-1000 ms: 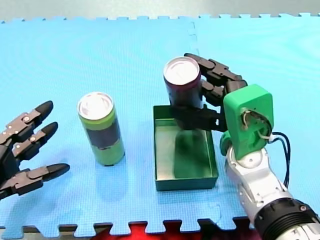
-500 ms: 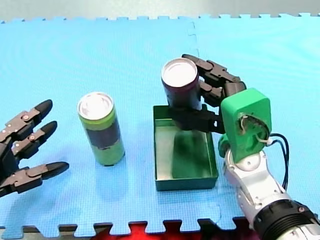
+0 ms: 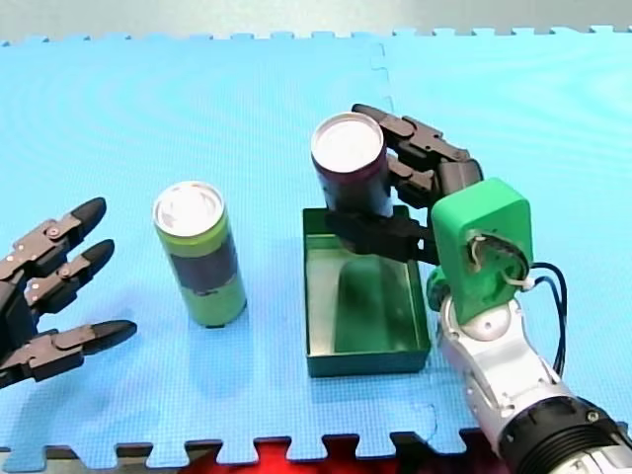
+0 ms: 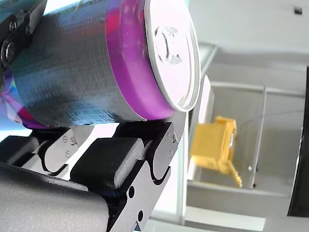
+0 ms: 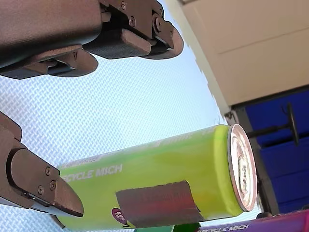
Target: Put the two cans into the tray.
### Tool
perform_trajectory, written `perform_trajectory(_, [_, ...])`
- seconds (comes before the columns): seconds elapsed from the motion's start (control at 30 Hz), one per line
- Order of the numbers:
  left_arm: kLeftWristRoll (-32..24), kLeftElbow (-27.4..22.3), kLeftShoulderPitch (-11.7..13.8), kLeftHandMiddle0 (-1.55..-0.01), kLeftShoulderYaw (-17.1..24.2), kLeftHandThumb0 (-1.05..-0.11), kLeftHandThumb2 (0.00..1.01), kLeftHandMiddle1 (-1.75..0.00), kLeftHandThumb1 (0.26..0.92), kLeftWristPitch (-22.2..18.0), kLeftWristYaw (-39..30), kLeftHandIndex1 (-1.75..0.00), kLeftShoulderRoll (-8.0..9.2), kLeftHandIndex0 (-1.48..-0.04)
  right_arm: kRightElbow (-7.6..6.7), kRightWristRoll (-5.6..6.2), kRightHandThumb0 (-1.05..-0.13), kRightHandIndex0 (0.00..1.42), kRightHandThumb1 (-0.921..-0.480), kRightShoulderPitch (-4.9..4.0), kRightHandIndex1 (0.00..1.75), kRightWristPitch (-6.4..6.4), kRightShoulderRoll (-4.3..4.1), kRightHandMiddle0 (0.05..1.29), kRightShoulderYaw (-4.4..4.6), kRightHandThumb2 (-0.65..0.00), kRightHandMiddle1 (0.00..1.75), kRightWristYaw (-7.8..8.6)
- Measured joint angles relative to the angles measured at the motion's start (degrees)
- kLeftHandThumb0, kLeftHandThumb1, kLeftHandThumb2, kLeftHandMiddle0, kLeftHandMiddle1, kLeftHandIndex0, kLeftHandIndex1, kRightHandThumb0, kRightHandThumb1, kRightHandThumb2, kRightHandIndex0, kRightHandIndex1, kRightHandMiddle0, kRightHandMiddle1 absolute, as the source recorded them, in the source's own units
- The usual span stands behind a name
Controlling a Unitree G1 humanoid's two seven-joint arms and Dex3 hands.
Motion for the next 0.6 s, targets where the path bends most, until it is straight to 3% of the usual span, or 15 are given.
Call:
perform_trajectory(0.37, [0.0,-1.32,0.85,-0.38,0.14,-1.048,0.0,0.0,0.712,0.44,-0.01,0.0,0.69,-0.34,1.94,2.19,-0.396,1.32,-0.757,0.19,0.0,-2.39,0.03,1.15,-0.91,0.0,0.0,2.87])
perform_trajectory(0.6, [-0.02,-2.53,1.35,-0.38,0.29,-1.048,0.0,0.0,0.706,1.14,-0.01,0.0,1.07,-0.34,2.85,2.91,-0.396,1.32,-0.754,0.53,0.0,-3.5,0.05,1.15,-1.65,0.0,0.0,4.0])
